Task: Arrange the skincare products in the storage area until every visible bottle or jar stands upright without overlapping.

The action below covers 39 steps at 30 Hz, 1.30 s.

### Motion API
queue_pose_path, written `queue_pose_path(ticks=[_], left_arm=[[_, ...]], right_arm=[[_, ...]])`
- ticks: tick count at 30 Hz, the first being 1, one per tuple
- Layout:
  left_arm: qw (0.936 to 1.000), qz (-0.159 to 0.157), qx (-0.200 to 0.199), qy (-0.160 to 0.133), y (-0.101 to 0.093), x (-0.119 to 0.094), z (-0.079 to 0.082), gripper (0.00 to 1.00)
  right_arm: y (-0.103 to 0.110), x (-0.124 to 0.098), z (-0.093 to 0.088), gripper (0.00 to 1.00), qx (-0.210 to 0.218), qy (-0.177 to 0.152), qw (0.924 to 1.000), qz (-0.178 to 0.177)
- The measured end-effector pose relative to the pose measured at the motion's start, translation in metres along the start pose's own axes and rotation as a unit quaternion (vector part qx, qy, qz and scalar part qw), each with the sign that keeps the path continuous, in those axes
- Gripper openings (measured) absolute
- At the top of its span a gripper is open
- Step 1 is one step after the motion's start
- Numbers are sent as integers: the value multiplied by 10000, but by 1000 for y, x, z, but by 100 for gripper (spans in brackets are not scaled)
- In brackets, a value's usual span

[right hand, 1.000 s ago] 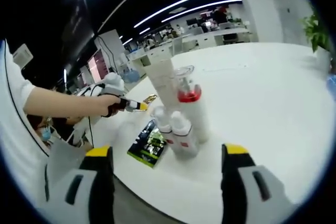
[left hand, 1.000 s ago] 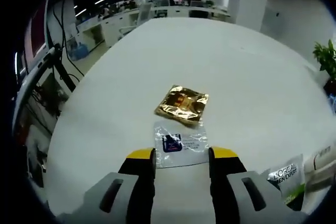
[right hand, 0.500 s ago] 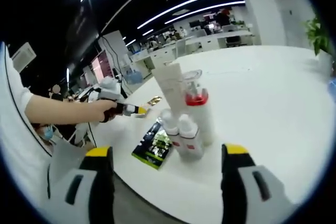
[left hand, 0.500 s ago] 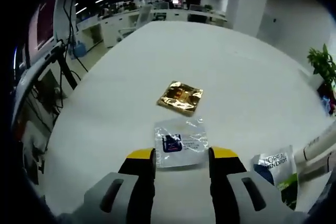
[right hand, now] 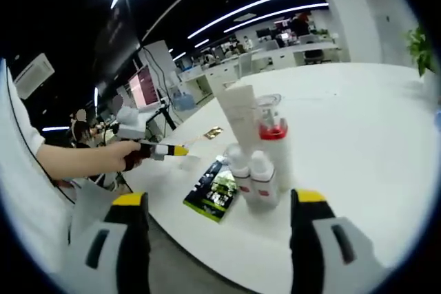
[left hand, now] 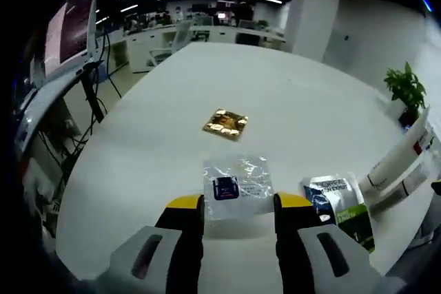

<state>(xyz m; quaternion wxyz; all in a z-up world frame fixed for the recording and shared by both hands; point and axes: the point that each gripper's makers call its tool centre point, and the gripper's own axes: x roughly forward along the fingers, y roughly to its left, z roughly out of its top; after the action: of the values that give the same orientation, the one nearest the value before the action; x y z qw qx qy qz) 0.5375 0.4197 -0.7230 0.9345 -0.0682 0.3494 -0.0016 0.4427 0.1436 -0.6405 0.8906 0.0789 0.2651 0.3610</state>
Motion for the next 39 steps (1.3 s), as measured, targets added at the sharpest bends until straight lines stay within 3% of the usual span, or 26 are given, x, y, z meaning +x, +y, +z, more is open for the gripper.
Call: queue_pose_path(ticks=[13,22,26,30,39], left_arm=[[9961,-352,663,-472,-27,-61,5,37],[9921,-636,920,-573,-51,-84,2,37],[9897,-750,1053,-620,-62,-93,3,37],[9849,-889,1314,-686,-75,-103,3,37],[9669,-1237,1971,-1045,-103,-125,7,37]], right_arm=[[29,17,9,83,-166,-36,9989,432],[45,26,14,80,-193,-61,9975,677],[50,30,16,74,-216,-42,9967,780],[55,36,19,68,-281,-5,9959,855],[76,50,46,50,184,-253,9909,1313]])
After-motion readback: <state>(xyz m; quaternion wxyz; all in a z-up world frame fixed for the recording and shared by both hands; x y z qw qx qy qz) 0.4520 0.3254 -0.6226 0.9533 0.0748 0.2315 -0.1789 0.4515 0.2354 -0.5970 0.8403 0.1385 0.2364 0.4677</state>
